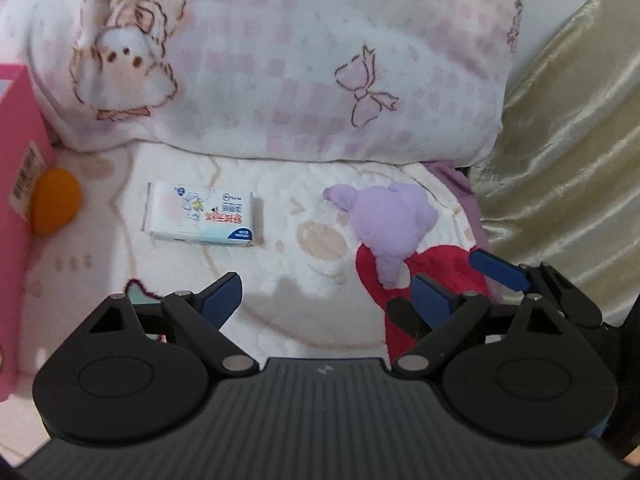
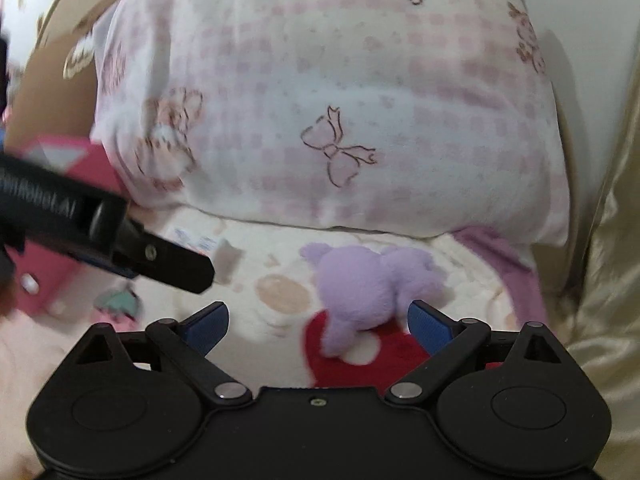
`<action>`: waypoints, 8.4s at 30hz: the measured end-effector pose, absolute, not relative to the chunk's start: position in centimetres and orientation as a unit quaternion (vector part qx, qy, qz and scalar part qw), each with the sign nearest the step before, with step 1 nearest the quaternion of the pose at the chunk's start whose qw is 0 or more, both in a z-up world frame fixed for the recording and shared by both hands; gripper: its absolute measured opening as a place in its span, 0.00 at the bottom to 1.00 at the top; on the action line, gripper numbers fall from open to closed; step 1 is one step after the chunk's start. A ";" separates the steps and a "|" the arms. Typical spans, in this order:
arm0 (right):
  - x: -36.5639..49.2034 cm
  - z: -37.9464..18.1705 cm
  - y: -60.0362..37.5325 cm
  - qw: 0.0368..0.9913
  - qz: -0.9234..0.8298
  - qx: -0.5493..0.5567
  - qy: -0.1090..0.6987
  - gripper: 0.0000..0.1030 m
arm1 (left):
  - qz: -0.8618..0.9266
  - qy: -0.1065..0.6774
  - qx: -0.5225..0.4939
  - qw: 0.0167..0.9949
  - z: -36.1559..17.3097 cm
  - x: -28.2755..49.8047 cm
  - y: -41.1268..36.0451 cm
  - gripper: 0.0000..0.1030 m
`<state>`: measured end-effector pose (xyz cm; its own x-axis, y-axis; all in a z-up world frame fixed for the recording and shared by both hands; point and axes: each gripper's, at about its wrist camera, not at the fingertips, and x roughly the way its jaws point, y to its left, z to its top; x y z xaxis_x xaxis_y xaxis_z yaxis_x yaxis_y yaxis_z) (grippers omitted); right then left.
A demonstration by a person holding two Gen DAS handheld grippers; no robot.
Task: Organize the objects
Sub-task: 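Close the right tool on the purple plush toy, then lift the purple plush with the right tool toward the pink box, then lower the purple plush into the pink box beside the yarn, then open the right tool to release the plush in the box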
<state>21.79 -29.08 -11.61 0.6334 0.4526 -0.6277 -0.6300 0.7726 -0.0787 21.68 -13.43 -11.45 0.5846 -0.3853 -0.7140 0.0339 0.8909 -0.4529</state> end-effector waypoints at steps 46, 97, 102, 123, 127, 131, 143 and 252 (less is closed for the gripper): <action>27.2 -17.0 -28.3 0.885 0.281 -0.183 0.323 0.84 | -0.147 0.407 -0.283 0.856 -16.6 27.2 -17.3 0.24; 18.4 -14.8 -23.8 0.759 0.459 -0.247 0.391 0.86 | -0.096 0.395 -0.287 0.868 -17.1 13.9 -10.3 0.25; 17.8 -13.6 -23.3 0.757 0.463 -0.236 0.395 0.86 | -0.092 0.386 -0.274 0.876 -15.6 13.2 -9.9 0.26; 10.4 -7.5 -22.2 0.810 0.384 -0.154 0.416 0.86 | -0.094 0.441 -0.207 0.868 -7.8 8.8 -8.5 0.27; 8.1 -6.9 -22.2 0.810 0.379 -0.158 0.420 0.85 | -0.095 0.476 -0.213 0.848 -7.3 7.4 -8.1 0.28; 6.1 -5.8 -22.3 0.811 0.376 -0.157 0.419 0.84 | -0.106 0.480 -0.216 0.844 -6.6 5.5 -7.3 0.28; 1.3 -2.8 -21.4 0.819 0.380 -0.127 0.411 0.76 | -0.113 0.449 -0.210 0.861 -2.9 0.6 -4.1 0.29; 14.6 -11.2 7.1 0.774 0.417 -0.269 0.393 0.37 | 0.078 0.421 -0.251 0.868 -13.1 21.6 19.0 0.10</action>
